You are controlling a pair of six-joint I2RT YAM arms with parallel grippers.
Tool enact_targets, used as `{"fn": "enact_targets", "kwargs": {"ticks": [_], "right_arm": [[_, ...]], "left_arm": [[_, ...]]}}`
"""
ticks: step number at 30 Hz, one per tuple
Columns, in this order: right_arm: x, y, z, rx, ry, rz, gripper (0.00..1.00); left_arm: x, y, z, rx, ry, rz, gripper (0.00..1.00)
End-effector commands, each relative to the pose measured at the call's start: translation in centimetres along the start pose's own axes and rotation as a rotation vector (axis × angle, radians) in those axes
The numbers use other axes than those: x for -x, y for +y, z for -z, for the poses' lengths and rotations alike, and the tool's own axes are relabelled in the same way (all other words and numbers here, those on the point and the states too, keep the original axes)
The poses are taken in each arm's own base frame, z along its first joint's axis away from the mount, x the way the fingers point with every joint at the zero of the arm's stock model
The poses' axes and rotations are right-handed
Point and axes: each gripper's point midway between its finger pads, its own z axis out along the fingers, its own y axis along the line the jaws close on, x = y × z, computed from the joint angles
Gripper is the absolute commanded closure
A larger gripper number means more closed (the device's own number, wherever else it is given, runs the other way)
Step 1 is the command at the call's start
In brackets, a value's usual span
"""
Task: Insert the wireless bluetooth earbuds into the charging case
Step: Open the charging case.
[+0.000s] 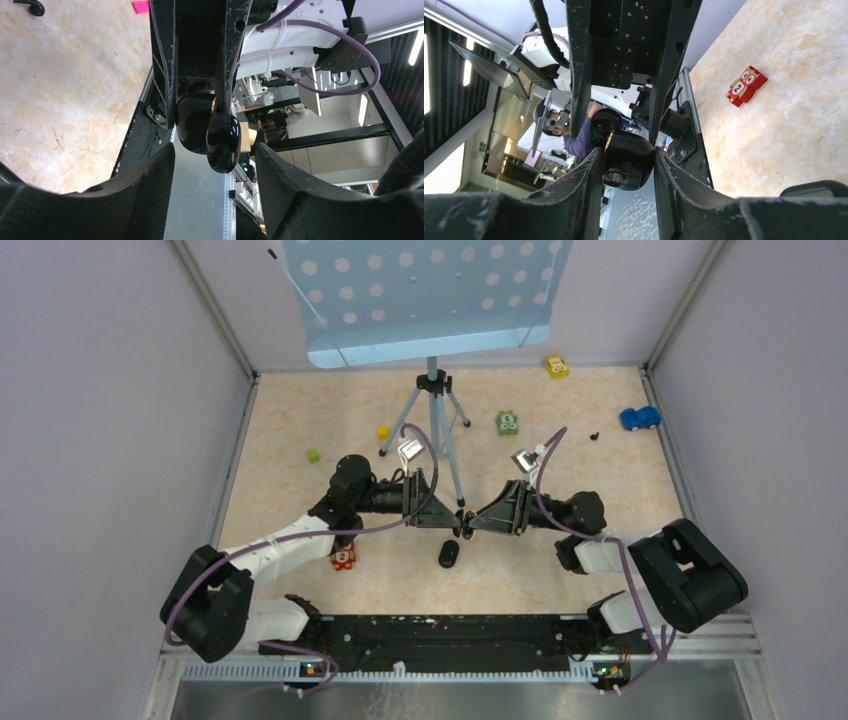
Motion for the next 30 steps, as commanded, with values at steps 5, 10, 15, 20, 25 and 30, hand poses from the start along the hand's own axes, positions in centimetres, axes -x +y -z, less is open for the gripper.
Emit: {"fn": "enact_targets", "kwargs": {"ticks": [5,10,15,20,25,30], "right_arm": [[0.2,1.5,0.1,0.049,-0.024,0.110,1.00],[0.1,1.4,0.0,0.049,-0.025,0.109,1.00],[0.1,1.3,0.0,0.047,-0.026,0.110,1.00],[0.0,1.2,0.0,0.048,-0.019,0.105,1.00],[0.0,1.3,0.0,0.050,-0.018,0.105,1.00],[-0.2,0.9,0.1,0.039,-0.015,0.098,1.00]], "left_arm": [[1.3,-1.7,-0.5,-0.039,-0.036,-0.075,0.46],[1.3,-1.6,-0.7,-0.037,-0.040,-0.066,0.51],[1.3,-1.7,-0.9,-0.043,-0.038,-0.058,0.53],[1.0,-1.6,-1.0,-0.044,-0.024,-0.058,0.56],[0.6,-1.3,-1.1,-0.042,-0.004,-0.048,0.60],[0.4,-1.5,-1.2,-0.057,0.028,-0.046,0.64]]}}
